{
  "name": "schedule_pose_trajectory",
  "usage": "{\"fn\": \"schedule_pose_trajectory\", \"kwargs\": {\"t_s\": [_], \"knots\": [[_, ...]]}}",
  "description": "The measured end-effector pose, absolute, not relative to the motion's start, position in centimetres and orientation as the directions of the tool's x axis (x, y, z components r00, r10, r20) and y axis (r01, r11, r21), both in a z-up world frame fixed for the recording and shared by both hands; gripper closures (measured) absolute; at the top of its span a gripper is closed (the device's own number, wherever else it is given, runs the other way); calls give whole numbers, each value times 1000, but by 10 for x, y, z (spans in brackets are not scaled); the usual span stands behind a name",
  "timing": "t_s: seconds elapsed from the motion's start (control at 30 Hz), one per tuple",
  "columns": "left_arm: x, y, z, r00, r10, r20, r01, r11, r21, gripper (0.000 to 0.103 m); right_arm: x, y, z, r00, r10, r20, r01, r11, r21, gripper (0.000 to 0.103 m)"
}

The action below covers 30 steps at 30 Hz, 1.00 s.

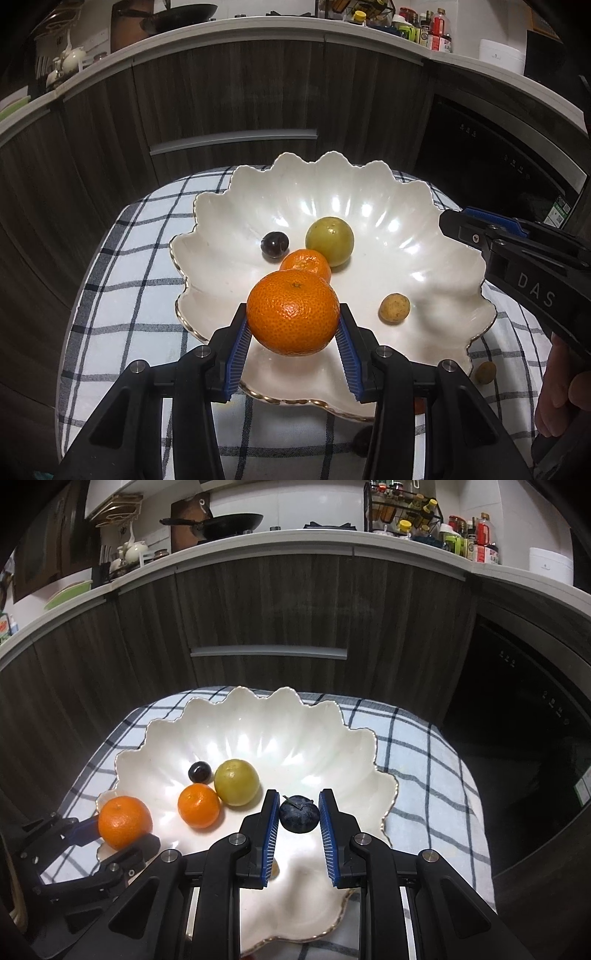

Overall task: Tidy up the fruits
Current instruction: 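Open the left tool releasing the mandarin while the right tool drops the blueberry into the bowl, then withdraw both open tools from the bowl toward the remaining fruits on the towel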

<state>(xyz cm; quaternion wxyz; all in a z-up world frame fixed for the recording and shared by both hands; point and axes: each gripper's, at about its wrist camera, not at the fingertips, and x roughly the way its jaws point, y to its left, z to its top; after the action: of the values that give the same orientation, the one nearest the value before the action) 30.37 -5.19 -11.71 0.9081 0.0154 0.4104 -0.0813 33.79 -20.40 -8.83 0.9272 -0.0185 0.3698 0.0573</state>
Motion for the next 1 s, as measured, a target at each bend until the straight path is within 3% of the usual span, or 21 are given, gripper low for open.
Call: {"fn": "schedule_pose_trajectory", "kwargs": {"t_s": [0.2, 0.27, 0.33, 0.43, 0.67, 1.0], "knots": [[303, -51, -115, 643, -136, -754, 159, 986, -43, 56, 340, -202, -89, 710, 83, -699, -115, 993, 1, 78], [301, -52, -112, 660, -127, -741, 158, 987, -29, 38, 341, -203, -88, 710, 76, -700, -108, 994, -1, 74], [298, -51, -107, 683, -117, -721, 150, 988, -18, 33, 340, -204, -87, 714, 70, -696, -101, 995, -4, 50], [299, -51, -103, 687, -112, -718, 148, 989, -13, 31, 337, -208, -82, 733, 48, -678, -73, 997, -8, 33], [297, -44, -93, 714, -86, -695, 114, 993, -6, 13, 334, -215, -76, 741, 23, -671, -42, 999, -12, 25], [286, -39, -79, 732, -78, -677, 104, 995, -2, 12, 322, -215, -63, 758, 5, -653, -25, 999, -21, 23]]}}
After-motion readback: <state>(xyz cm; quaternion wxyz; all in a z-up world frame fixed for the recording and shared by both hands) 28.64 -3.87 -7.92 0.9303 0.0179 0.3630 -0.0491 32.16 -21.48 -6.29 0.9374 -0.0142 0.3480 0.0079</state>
